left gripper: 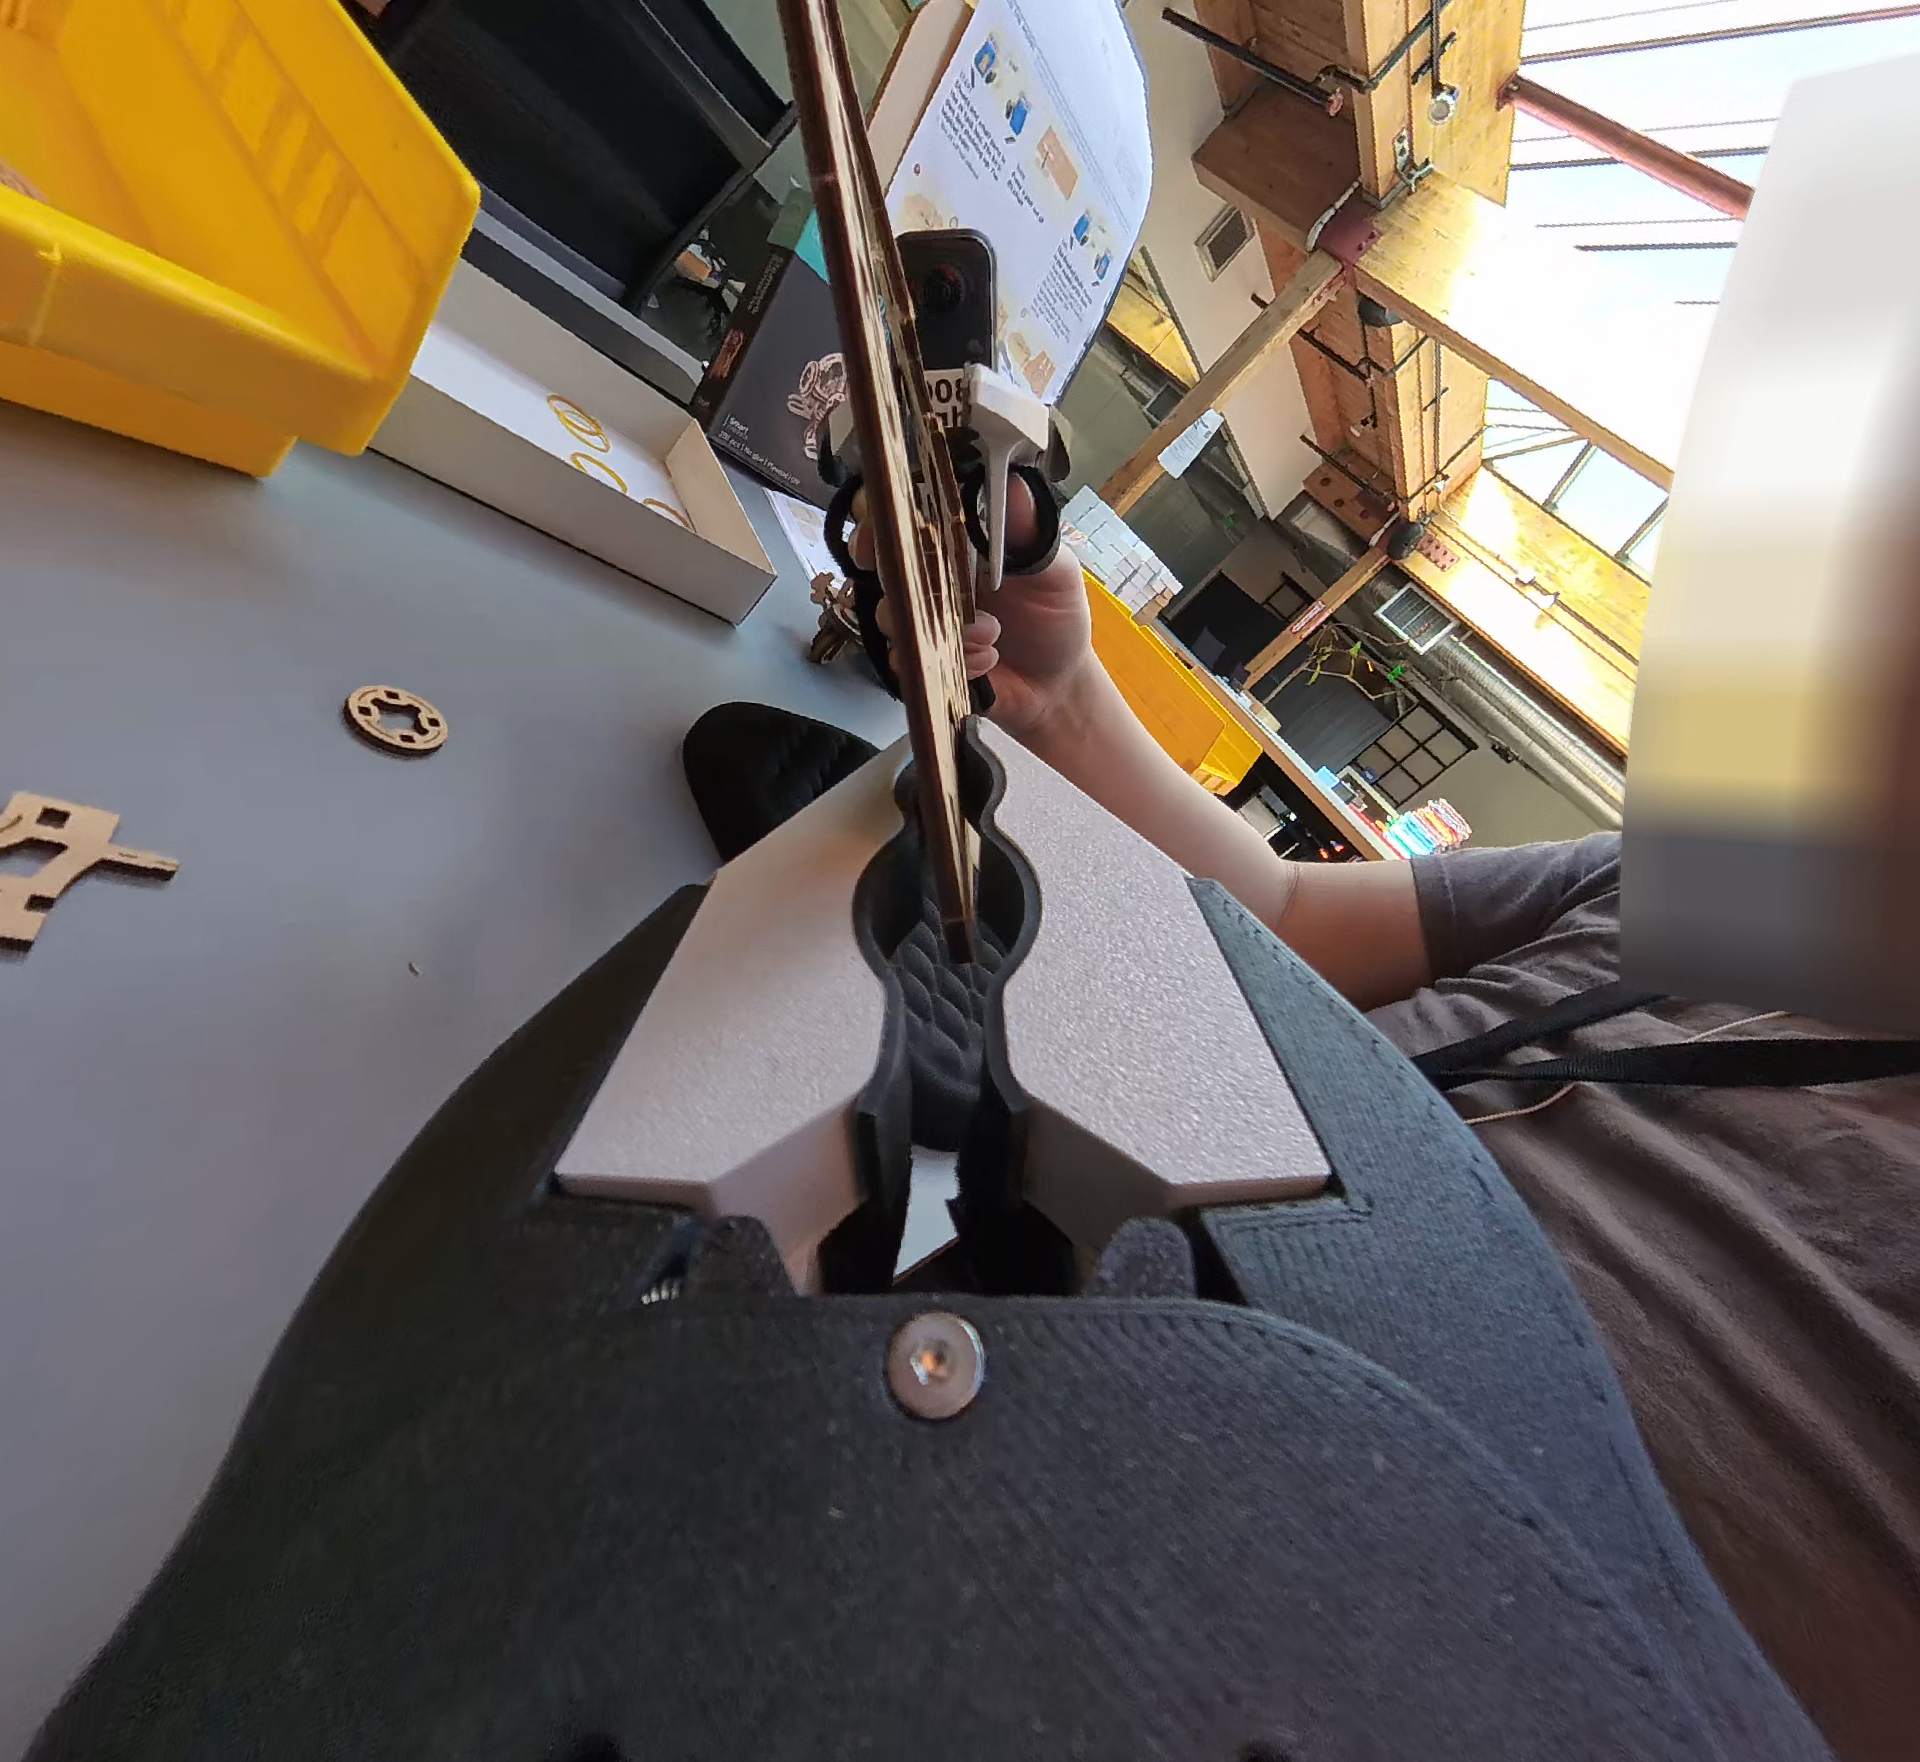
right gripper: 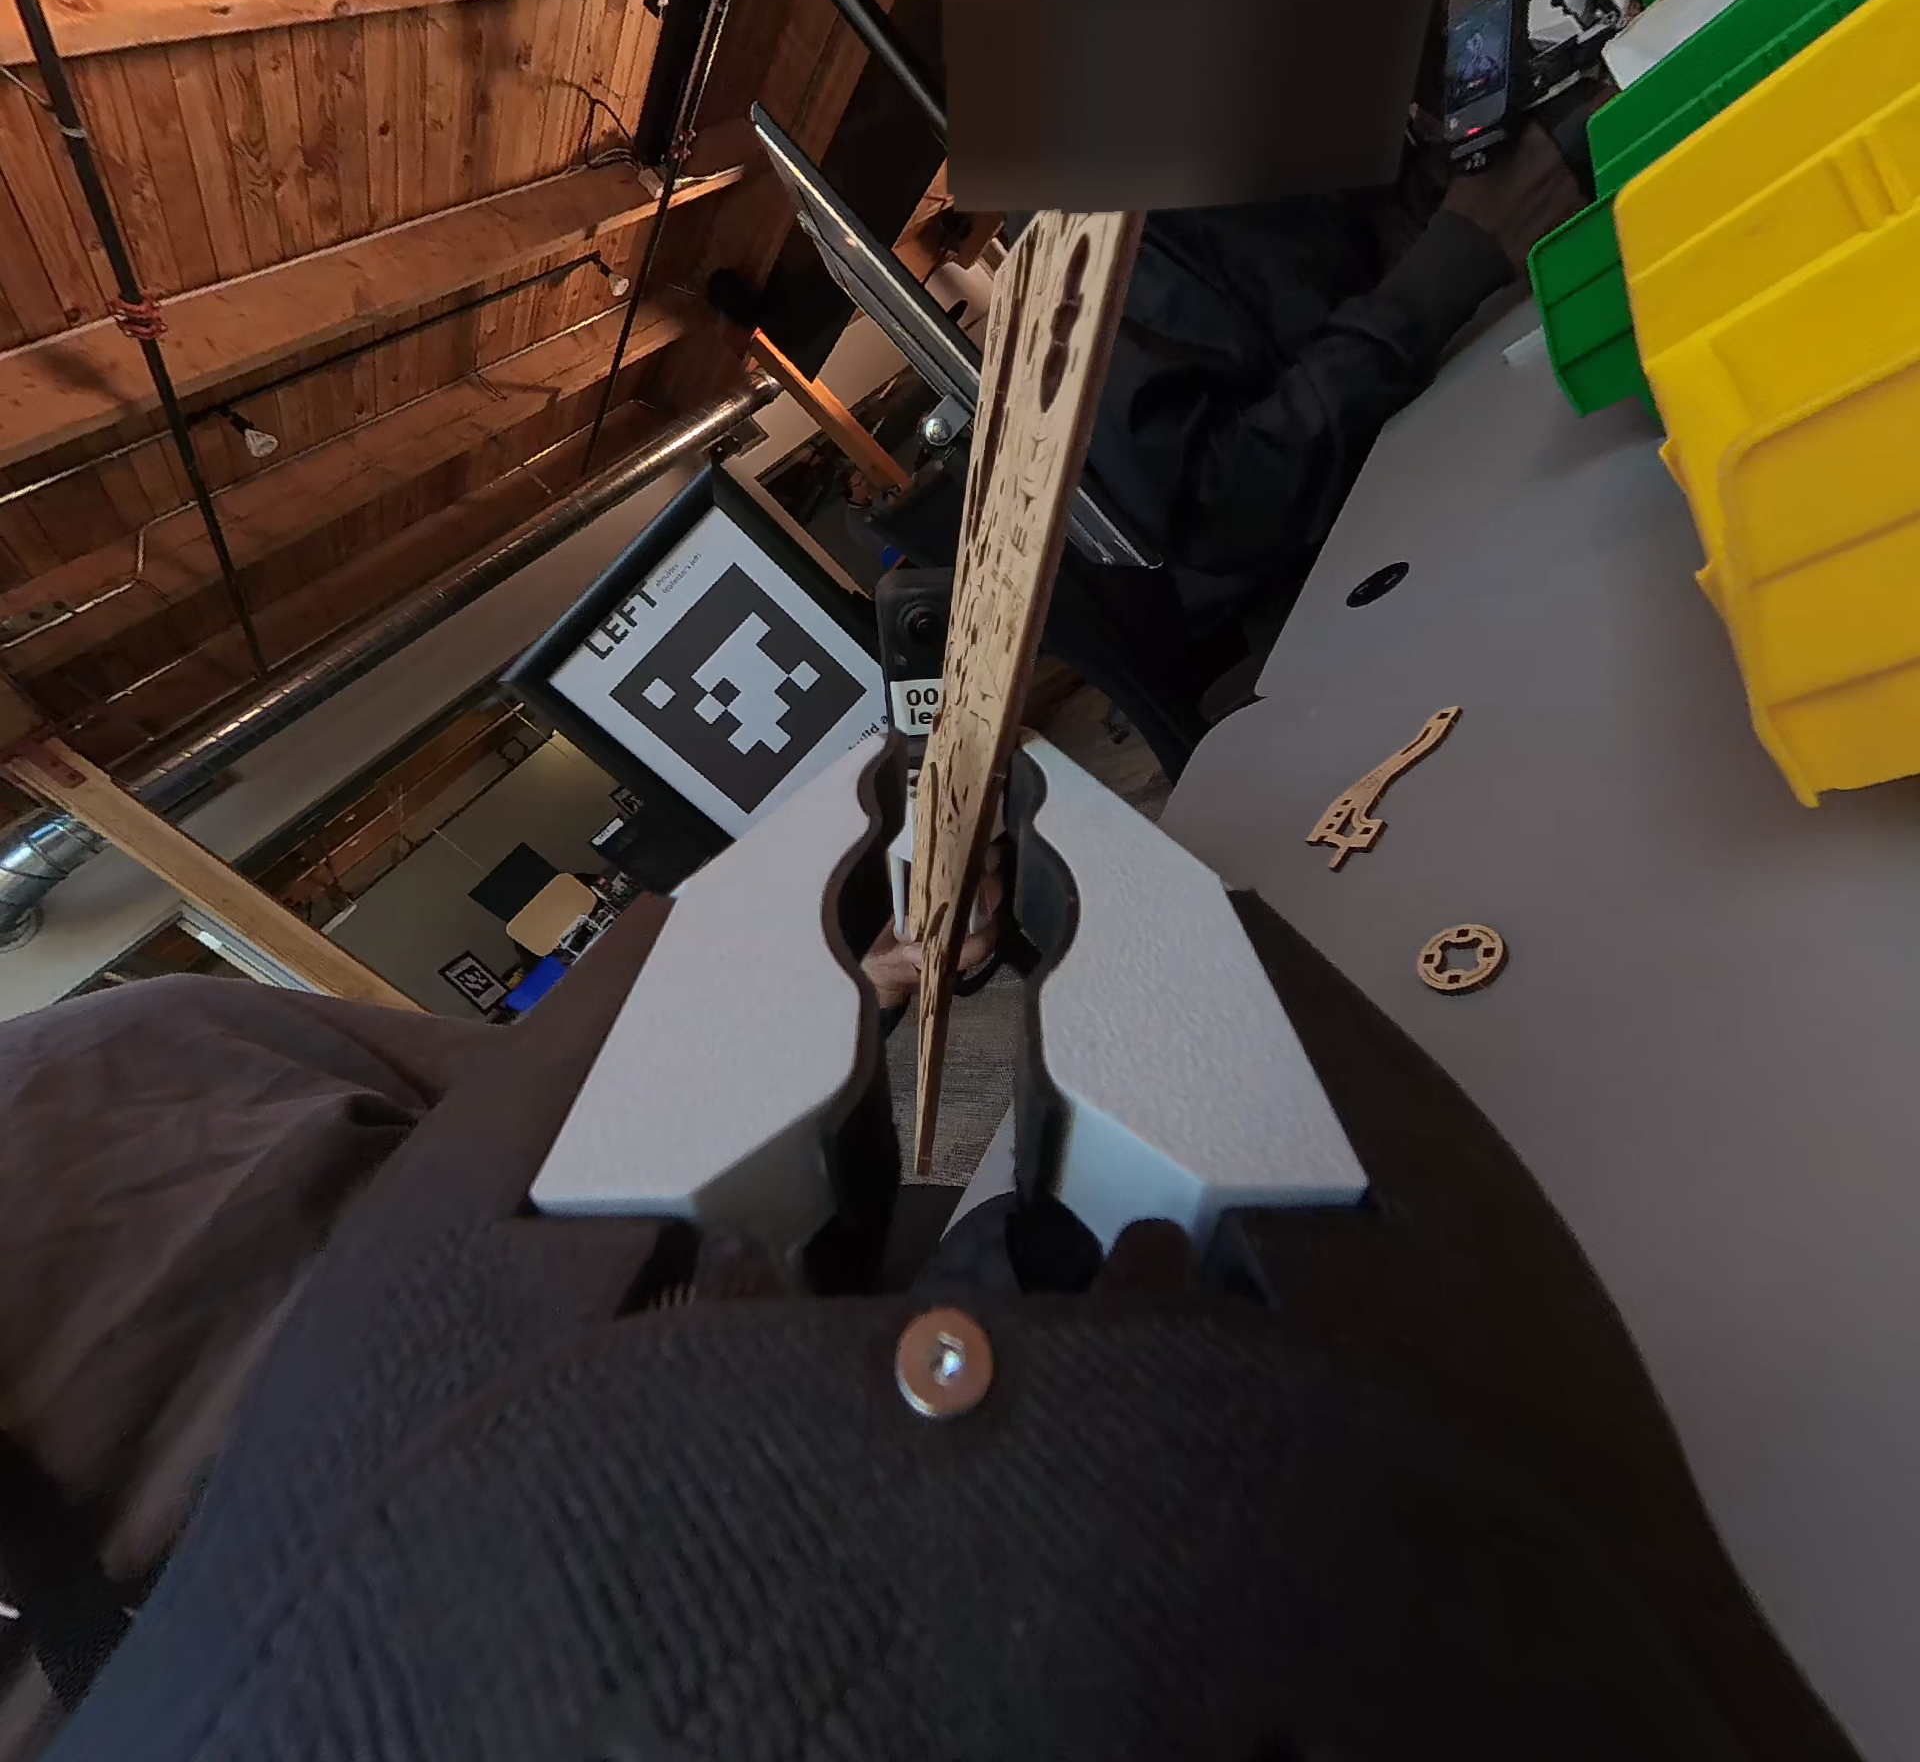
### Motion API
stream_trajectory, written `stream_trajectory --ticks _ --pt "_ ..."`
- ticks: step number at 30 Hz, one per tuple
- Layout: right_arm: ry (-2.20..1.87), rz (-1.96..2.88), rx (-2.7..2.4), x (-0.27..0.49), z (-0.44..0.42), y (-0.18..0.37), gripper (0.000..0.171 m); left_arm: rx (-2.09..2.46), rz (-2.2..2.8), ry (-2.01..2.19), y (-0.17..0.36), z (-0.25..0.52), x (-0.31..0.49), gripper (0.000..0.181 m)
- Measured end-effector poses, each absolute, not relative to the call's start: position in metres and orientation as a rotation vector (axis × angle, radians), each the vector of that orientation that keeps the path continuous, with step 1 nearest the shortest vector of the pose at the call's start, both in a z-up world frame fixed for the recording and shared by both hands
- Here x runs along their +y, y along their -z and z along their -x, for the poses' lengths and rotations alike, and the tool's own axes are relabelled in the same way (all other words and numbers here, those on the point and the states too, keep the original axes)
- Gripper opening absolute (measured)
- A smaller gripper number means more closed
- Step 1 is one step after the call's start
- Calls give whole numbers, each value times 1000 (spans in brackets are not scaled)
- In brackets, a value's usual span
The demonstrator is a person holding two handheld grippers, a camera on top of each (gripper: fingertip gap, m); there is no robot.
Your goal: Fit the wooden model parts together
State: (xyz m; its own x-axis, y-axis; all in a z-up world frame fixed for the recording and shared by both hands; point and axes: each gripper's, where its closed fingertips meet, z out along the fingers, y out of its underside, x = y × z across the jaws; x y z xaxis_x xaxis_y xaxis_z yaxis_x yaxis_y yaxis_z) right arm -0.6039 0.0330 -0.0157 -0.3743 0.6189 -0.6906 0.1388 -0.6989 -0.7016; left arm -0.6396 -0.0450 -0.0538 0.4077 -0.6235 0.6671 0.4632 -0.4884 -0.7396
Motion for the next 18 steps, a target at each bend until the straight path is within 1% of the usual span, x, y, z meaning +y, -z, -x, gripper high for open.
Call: stream_trajectory --ticks 7,18 --pt "-2008 1559 -1101 33 599 11 16 151 1599 1279 41 634 -42 1" --pt "-1947 1570 -1101 41 590 -1 14 177 1592 1244 27 626 -35 1"
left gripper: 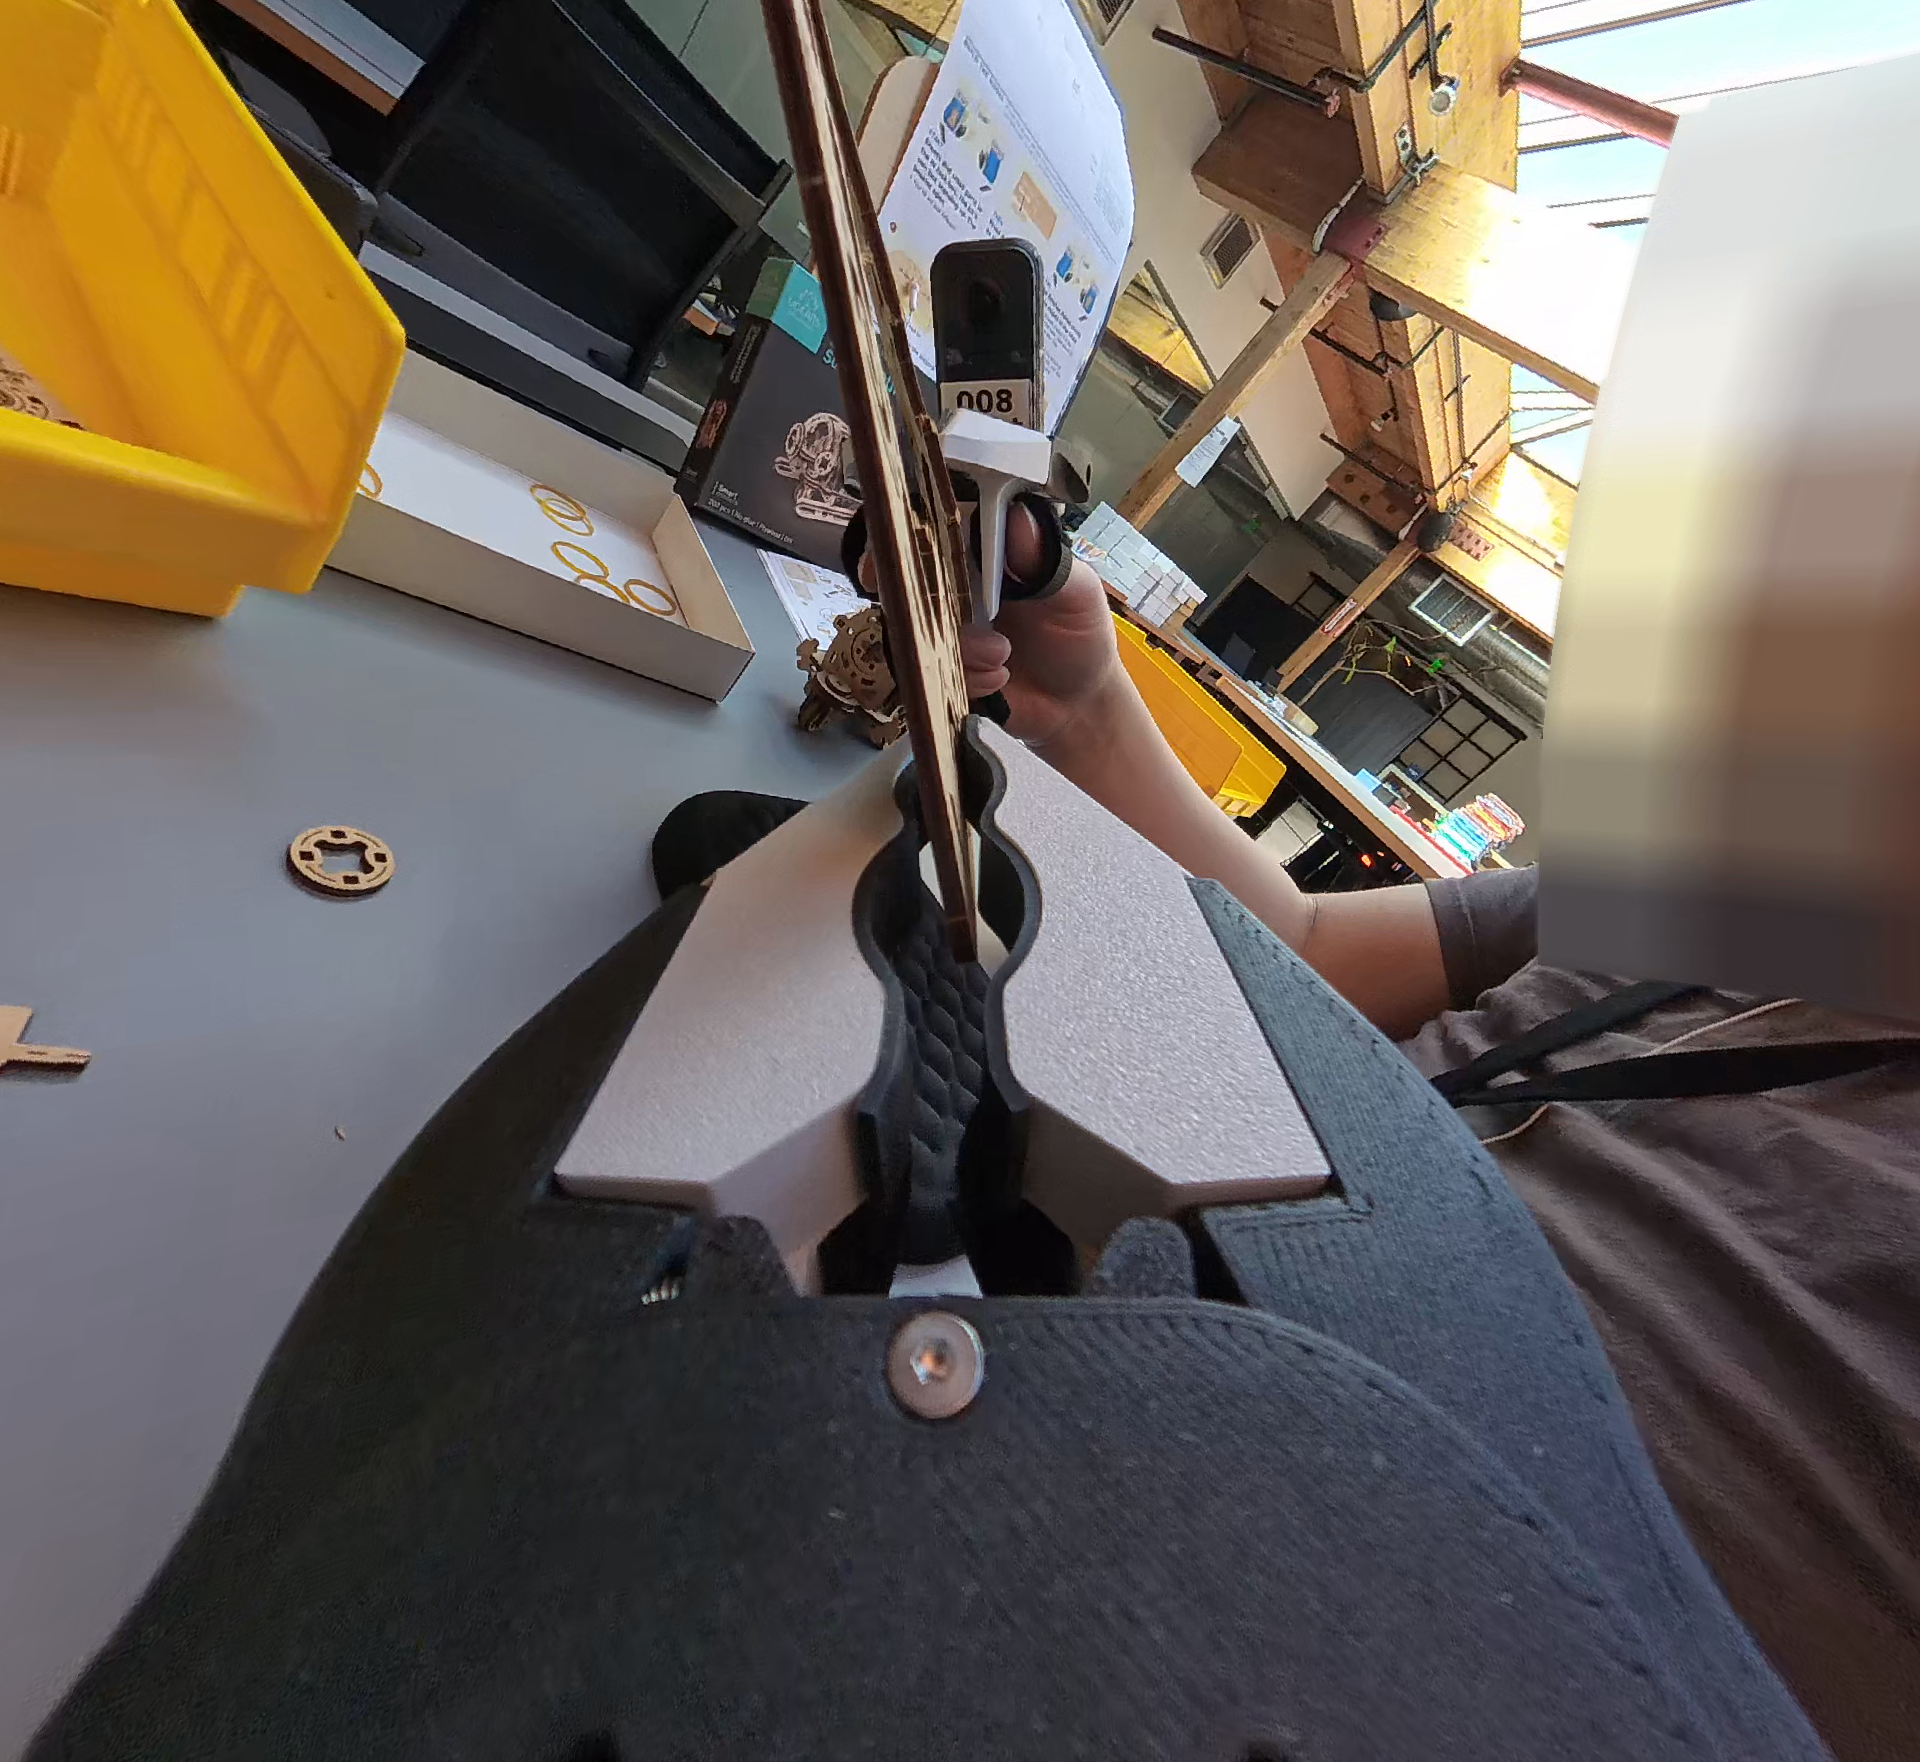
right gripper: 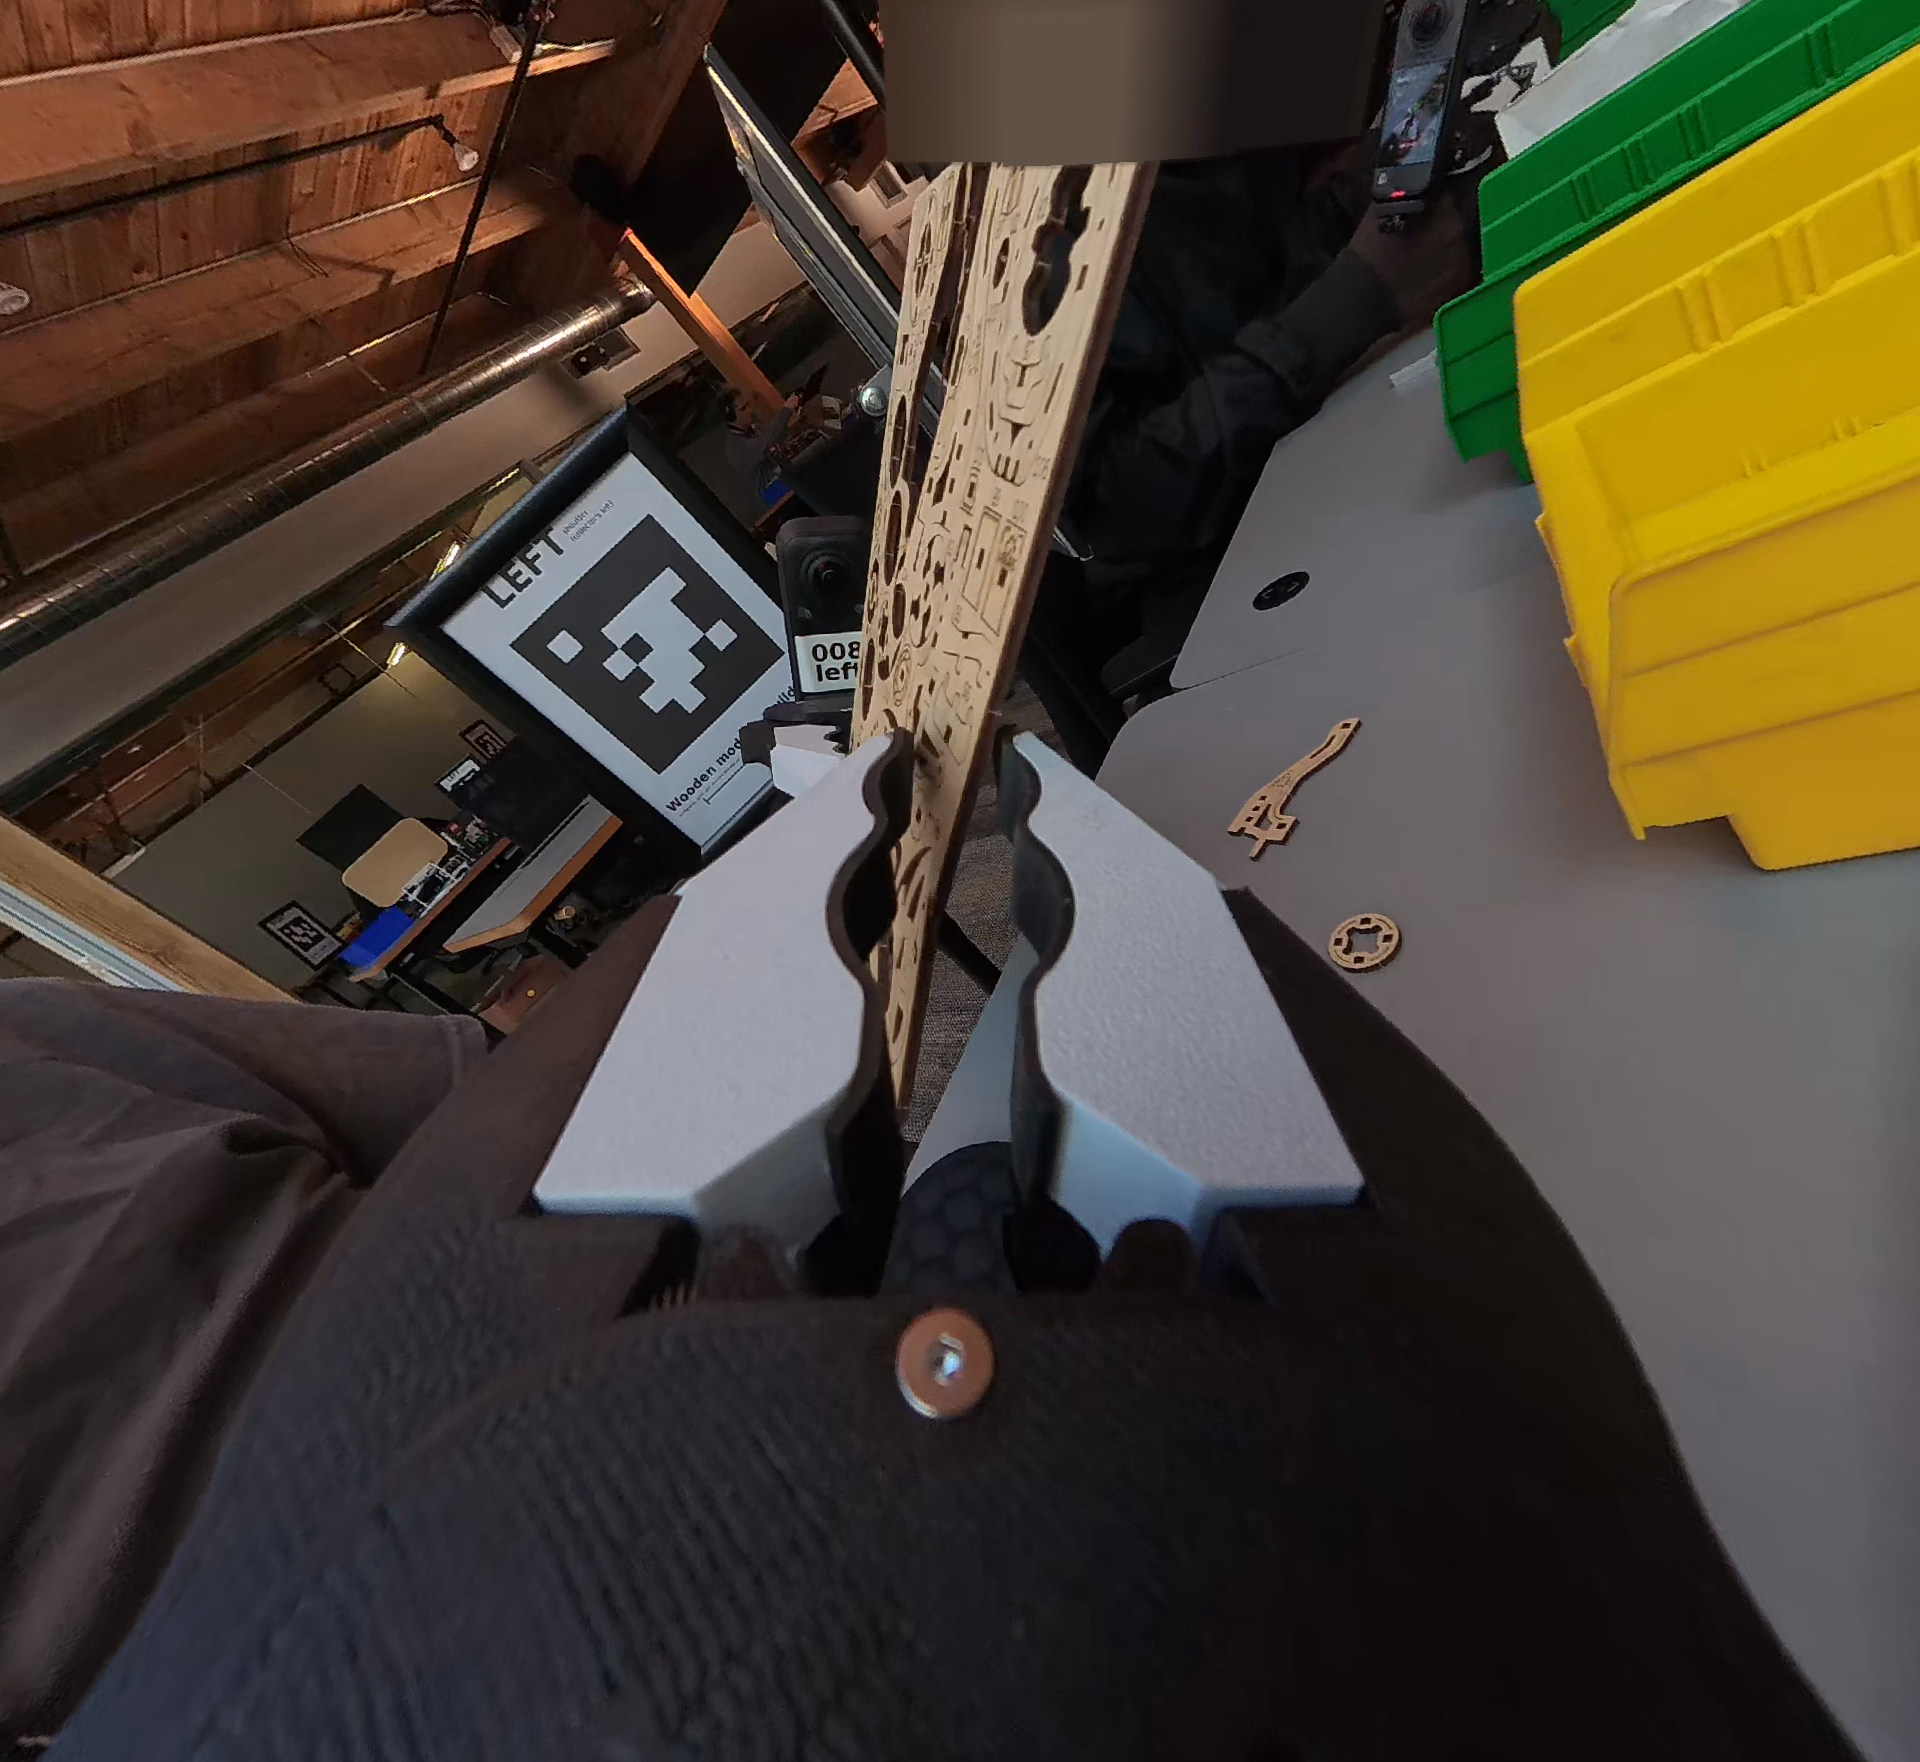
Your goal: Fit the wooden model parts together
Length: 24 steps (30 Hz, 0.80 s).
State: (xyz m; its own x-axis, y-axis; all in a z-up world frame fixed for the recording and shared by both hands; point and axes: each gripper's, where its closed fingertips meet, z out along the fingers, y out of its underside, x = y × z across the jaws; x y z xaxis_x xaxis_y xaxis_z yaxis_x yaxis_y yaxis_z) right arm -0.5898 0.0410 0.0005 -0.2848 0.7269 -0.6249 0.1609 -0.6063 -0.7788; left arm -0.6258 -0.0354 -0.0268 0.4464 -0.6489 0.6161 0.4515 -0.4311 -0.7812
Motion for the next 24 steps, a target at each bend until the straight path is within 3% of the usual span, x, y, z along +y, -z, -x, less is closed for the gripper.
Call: stream_trajectory --ticks 24 --pt "-1932 1568 -1046 62 569 -18 12 205 1554 1255 14 610 -12 2"
